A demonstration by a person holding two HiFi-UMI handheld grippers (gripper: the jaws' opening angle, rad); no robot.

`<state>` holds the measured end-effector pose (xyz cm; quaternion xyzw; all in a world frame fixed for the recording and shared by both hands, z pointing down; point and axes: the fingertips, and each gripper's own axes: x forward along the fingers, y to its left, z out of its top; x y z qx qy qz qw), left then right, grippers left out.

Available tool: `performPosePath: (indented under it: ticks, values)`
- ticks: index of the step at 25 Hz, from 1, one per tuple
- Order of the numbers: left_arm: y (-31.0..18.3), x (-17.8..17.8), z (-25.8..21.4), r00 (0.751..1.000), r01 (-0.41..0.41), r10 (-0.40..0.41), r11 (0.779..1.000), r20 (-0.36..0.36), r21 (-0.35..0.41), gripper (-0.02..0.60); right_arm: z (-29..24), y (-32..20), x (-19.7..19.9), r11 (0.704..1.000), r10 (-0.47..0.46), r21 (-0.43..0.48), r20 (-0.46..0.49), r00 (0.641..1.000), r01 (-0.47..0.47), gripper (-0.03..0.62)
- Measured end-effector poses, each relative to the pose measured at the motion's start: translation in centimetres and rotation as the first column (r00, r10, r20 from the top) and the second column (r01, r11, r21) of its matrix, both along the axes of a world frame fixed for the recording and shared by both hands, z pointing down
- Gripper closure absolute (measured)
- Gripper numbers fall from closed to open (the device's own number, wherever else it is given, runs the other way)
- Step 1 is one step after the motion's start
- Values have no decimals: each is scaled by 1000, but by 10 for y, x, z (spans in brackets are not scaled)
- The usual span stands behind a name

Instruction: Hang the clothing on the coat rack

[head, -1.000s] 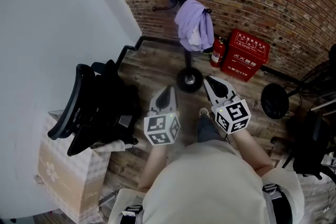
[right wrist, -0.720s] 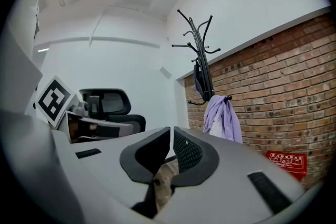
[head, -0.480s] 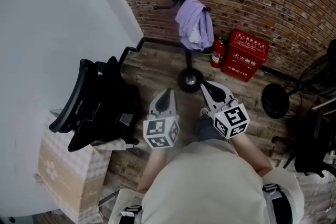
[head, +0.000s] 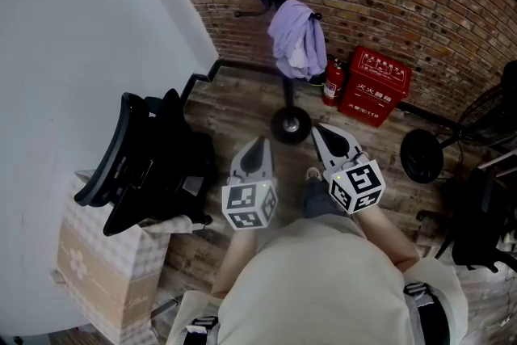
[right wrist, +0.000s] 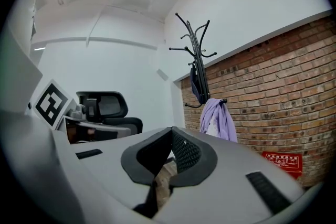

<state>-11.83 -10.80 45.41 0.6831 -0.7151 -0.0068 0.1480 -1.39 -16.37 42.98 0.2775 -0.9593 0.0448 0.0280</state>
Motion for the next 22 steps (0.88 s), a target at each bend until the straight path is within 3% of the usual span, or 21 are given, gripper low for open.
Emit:
performPosePath:
  ticks: [22]
  values:
    - [-5, 4, 2, 1000, -13, 13, 1000, 7, -17, 566, 5, -2, 3, 1000, -21, -4, -13, 1000, 21, 595]
